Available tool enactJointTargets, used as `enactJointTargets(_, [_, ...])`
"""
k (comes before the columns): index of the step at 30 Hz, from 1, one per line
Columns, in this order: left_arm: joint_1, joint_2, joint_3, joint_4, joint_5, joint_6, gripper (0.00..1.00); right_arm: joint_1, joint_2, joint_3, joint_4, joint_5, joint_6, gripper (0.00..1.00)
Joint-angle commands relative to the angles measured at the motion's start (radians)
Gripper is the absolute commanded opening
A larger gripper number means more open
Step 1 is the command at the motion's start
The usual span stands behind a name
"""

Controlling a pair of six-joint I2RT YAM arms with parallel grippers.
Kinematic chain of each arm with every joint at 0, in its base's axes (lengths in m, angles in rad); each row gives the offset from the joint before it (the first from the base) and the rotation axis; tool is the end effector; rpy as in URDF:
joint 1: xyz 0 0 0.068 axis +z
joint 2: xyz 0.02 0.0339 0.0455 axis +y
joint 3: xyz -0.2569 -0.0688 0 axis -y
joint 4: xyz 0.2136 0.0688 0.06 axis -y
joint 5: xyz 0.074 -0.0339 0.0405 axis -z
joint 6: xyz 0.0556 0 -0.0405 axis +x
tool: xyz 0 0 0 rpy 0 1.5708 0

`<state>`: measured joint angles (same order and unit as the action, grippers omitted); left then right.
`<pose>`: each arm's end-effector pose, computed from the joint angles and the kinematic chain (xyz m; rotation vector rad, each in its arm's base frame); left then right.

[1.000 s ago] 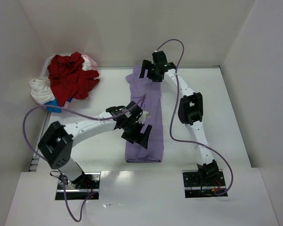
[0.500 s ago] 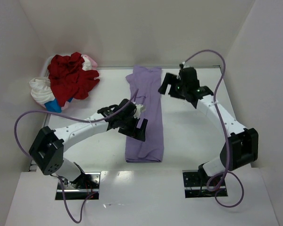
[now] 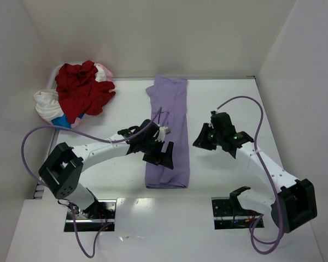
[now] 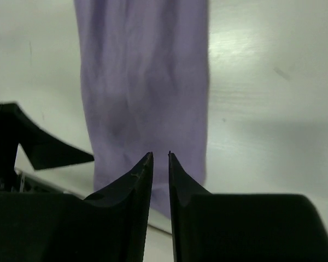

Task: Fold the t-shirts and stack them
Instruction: Rotate the tshirt 90 degrees

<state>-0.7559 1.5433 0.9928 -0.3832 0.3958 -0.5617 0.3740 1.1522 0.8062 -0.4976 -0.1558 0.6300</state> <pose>0.2043 -0.2220 0.2090 0.4407 2.6777 -0.9760 0.2040 0.0893 0.2359 0.2458 2.4927 0.6297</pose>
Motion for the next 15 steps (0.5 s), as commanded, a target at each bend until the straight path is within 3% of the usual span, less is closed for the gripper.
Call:
enactJointTargets(1, [0.001,0.015,-0.016,0.067,0.067,-0.047,1.0,0.074,-0.055,-0.067,0.023,-0.066,0.071,0.22])
enactJointTargets(2, [0.001,0.024,-0.016,0.067,0.067,-0.047,1.0,0.091,-0.065,-0.09,0.036,-0.076,0.098,0.22])
enactJointTargets(5, [0.001,0.024,-0.043,0.067,0.067,-0.072,1.0,0.164,-0.077,-0.114,0.036,-0.076,0.131,0.35])
enactJointTargets(8, [0.001,0.014,-0.083,0.092,0.049,-0.102,1.0,0.216,-0.088,-0.151,0.059,-0.076,0.158,0.37])
enactJointTargets(15, [0.001,-0.005,-0.106,0.164,-0.04,-0.17,1.0,0.296,-0.098,-0.219,0.146,-0.085,0.232,0.15])
